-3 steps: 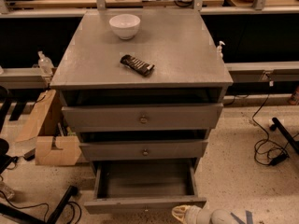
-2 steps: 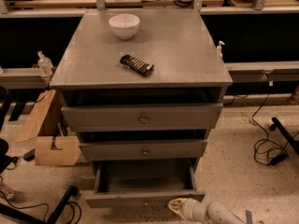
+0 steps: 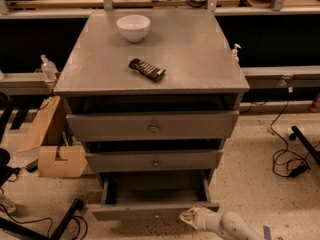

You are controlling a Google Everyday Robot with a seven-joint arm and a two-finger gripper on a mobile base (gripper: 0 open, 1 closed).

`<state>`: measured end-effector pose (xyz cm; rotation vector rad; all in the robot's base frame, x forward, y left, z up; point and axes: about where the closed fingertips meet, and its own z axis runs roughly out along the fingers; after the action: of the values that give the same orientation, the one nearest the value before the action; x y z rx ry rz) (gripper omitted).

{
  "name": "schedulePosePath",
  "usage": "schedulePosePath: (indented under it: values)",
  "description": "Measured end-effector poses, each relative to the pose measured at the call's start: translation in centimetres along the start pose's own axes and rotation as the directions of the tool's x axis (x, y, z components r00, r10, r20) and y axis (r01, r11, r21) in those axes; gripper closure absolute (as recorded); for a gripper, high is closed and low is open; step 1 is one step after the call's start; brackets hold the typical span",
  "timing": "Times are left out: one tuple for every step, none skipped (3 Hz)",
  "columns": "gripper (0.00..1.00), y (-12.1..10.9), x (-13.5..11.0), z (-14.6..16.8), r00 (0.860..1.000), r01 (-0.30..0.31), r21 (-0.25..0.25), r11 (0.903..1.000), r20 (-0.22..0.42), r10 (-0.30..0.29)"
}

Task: Close bottom drawer

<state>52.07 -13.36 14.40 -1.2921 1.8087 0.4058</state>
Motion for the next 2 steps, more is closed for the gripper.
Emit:
schedulePosePath:
  values:
    - [1.00,0.3,0.1,-0.2,1.000,0.000,0.000,1.0000,0.000,0.000]
    - [1.00,-1.3,0.0,0.6,1.000,0.005,0.010,0.9999,0.010,-0.005]
